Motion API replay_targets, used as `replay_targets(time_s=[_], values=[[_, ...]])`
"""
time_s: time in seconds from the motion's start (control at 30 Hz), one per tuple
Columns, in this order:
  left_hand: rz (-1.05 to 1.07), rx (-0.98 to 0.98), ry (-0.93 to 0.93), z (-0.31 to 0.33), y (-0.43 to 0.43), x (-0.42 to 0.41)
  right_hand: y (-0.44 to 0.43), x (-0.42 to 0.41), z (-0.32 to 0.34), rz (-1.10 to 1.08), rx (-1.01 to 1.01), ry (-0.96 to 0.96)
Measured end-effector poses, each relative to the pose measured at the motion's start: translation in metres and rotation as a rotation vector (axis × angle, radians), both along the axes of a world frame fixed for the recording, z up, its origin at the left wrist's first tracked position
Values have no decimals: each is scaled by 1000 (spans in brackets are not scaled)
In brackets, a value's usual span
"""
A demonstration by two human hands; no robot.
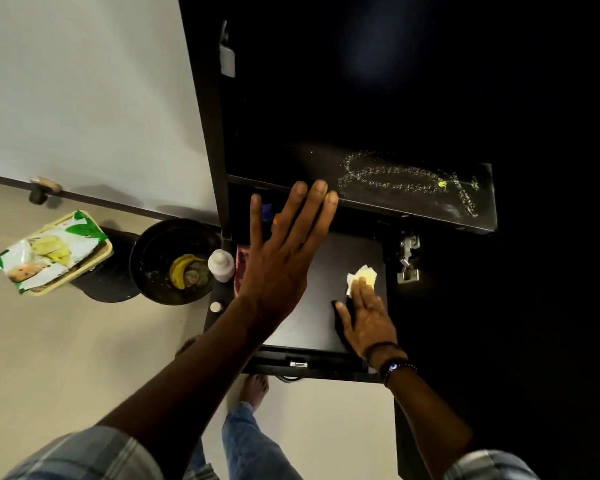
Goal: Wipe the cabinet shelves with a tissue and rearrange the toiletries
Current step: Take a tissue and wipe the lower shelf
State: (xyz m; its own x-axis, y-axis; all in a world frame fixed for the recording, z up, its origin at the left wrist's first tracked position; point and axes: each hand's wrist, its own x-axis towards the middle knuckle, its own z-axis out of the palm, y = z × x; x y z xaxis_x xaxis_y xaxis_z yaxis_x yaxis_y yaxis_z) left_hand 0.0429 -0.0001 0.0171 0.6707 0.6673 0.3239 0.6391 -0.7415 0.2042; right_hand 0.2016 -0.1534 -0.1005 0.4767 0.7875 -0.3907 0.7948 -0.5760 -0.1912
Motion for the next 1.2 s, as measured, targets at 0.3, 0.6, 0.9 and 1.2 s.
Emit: replay_targets(time_s=[0.3, 0.6, 0.9, 1.2], values=[[3, 91, -36, -5, 3, 1, 143, 14, -31, 152, 81, 64], [-27, 57, -13, -4, 5, -4, -3, -54, -17, 264, 174, 158], [-30, 53, -21, -5, 4, 0, 43, -73, -26, 37, 203, 174], [-17, 29, -34, -2, 1, -2, -63, -85, -17, 28, 227, 122]])
